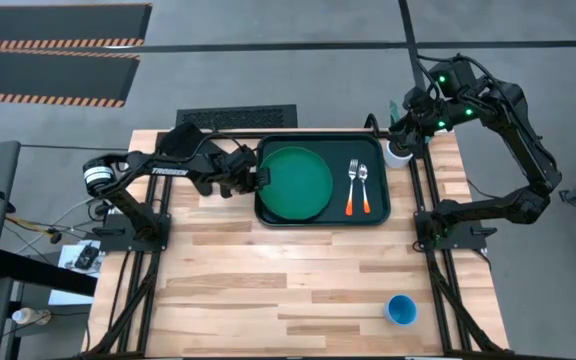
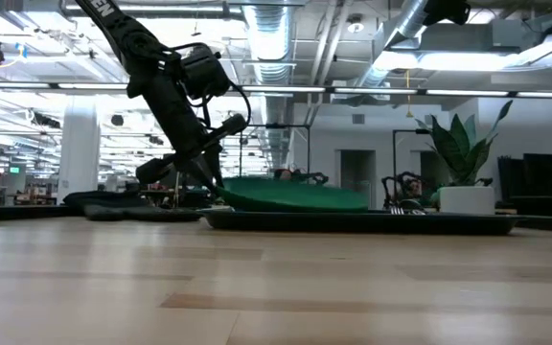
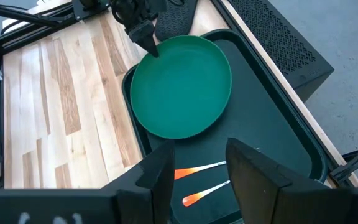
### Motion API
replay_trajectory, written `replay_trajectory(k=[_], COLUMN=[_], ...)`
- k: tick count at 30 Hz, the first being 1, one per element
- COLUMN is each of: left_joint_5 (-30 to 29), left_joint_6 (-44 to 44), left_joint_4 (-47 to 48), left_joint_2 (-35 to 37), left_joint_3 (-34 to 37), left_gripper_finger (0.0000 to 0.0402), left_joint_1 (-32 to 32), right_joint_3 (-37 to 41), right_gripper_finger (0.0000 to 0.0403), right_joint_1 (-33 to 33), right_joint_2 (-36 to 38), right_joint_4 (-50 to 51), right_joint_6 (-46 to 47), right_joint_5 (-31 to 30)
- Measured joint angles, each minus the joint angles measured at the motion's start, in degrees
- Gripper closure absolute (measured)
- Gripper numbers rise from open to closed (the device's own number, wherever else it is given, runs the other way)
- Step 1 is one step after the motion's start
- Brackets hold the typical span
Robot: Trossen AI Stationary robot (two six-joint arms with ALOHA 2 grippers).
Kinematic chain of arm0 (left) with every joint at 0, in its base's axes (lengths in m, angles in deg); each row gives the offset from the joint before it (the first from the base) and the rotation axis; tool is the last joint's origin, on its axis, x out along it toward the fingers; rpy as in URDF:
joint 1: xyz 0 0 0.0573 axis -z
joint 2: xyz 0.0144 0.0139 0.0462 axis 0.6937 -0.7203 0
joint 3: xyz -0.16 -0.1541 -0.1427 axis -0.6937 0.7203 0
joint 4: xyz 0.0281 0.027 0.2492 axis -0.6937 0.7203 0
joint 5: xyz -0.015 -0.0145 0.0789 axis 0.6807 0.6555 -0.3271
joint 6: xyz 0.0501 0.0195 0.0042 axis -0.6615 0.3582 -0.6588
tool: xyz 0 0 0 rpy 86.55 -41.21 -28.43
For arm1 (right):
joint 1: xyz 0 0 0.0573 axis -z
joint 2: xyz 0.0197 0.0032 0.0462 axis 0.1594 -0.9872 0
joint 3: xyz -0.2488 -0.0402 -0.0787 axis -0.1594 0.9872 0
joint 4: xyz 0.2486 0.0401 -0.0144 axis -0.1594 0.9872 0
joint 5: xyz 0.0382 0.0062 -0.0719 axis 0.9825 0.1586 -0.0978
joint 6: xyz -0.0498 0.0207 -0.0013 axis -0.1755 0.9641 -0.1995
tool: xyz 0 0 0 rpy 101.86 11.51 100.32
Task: Pick and place plate/cup/fork/spoon on tray
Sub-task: Put the green plate on the black tray to the left of the orange fork, then put the blue cup on the black tray to the top left of the green plate
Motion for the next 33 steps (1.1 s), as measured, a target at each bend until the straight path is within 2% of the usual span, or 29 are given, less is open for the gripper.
replay_trajectory(k=[8,14,25,30,33], left_joint_5=[-0.3,0.7,13.3,20.5,21.8], left_joint_6=[-0.4,-1.3,-4.0,-3.3,-1.8], left_joint_4=[0.0,0.0,0.3,0.3,-0.3], left_joint_2=[0.0,0.0,0.1,2.3,5.5], left_joint_3=[0.0,0.0,0.0,0.0,0.0], left_gripper_finger=[0.0317,0.0292,0.0285,0.0285,0.0285], left_joint_1=[-0.1,-0.1,0.8,3.6,6.5], right_joint_3=[0.0,0.0,0.0,0.0,0.0], right_gripper_finger=[0.0236,0.0234,0.0234,0.0236,0.0236], right_joint_1=[0.0,0.0,0.0,0.0,0.0], right_joint_2=[0.0,0.0,0.0,0.0,0.0], right_joint_4=[0.0,0.0,0.3,4.0,7.6], right_joint_6=[-0.1,-0.1,-0.1,0.1,0.8], right_joint_5=[0.0,0.0,0.0,0.0,0.0])
